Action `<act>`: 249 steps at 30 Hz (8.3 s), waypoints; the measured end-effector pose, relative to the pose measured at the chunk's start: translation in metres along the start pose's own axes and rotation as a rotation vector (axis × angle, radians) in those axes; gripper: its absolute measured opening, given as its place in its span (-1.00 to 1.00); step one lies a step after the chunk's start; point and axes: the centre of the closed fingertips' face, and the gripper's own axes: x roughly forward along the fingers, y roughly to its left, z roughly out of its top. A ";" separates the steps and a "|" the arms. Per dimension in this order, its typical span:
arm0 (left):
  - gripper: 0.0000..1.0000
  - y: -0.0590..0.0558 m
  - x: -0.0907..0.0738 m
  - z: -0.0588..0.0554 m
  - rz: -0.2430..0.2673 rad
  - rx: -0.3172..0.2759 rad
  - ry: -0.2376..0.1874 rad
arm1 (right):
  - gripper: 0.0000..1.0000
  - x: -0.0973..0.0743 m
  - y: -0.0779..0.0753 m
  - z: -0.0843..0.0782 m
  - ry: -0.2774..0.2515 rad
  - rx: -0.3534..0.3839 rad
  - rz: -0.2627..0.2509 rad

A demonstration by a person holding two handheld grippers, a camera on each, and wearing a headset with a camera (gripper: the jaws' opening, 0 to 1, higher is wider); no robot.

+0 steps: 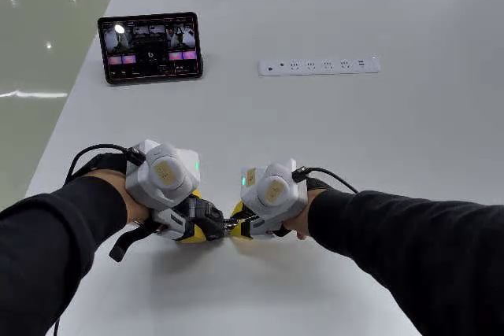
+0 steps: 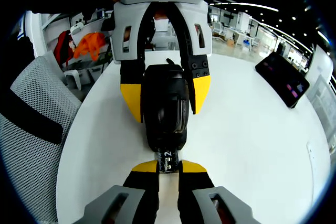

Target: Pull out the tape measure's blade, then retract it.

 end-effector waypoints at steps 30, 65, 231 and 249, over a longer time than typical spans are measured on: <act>-0.33 0.000 0.000 0.000 0.007 -0.013 0.002 | -0.81 -0.015 -0.003 -0.017 0.024 0.059 0.016; -0.33 -0.001 0.000 -0.001 0.008 0.013 0.003 | -0.81 -0.031 -0.001 -0.034 0.050 0.060 0.004; -0.34 0.000 0.000 0.001 0.021 0.038 -0.027 | -0.81 -0.100 -0.004 -0.113 0.103 0.133 -0.025; -0.34 -0.002 0.001 0.001 0.008 0.040 -0.021 | -0.81 -0.109 -0.003 -0.123 0.107 0.152 -0.029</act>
